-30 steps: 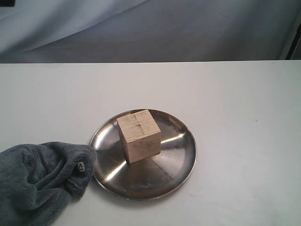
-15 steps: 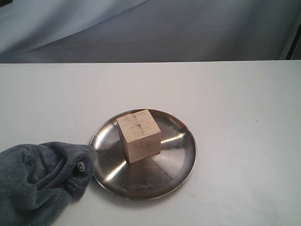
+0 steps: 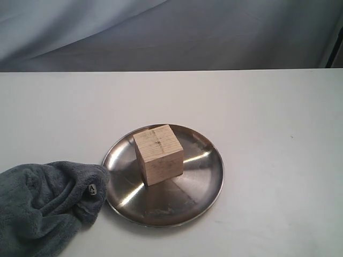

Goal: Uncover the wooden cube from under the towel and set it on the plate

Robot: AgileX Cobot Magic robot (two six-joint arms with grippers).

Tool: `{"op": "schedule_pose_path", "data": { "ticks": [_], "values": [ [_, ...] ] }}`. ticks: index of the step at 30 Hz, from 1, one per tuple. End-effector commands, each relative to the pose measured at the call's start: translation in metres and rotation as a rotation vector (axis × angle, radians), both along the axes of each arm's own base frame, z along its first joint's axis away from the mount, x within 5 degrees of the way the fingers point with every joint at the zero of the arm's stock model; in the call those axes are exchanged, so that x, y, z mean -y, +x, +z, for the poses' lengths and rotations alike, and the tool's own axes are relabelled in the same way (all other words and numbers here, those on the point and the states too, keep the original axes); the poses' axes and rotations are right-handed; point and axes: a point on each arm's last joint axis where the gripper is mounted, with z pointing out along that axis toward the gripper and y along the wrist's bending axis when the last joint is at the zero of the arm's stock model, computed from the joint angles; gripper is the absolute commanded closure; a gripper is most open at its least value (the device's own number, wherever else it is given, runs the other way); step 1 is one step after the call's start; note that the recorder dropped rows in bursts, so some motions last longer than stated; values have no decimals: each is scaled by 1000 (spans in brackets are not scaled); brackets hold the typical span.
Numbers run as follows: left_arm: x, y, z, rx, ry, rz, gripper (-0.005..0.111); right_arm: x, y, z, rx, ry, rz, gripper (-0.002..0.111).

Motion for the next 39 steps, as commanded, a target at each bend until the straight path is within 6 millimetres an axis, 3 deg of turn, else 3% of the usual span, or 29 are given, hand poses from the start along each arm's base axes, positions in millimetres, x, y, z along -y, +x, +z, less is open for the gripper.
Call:
{"op": "schedule_pose_path", "data": {
  "ticks": [1, 6, 16, 23, 33, 39],
  "values": [
    [-25, -24, -12, 53, -107, 132, 107, 0, 0, 0, 9, -2, 0, 108],
    [-42, -39, -49, 122, -152, 355, 107, 0, 0, 0, 9, -2, 0, 108],
    [-51, -42, -104, 125, -171, 628, 107, 0, 0, 0, 9, -2, 0, 108],
    [-54, -33, -124, 97, -164, 685, 107, 0, 0, 0, 9, -2, 0, 108],
    [-56, -31, -126, 115, -175, 712, 107, 0, 0, 0, 9, -2, 0, 108],
    [-67, -25, -143, 45, -291, 822, 107, 0, 0, 0, 9, -2, 0, 108]
  ]
}}
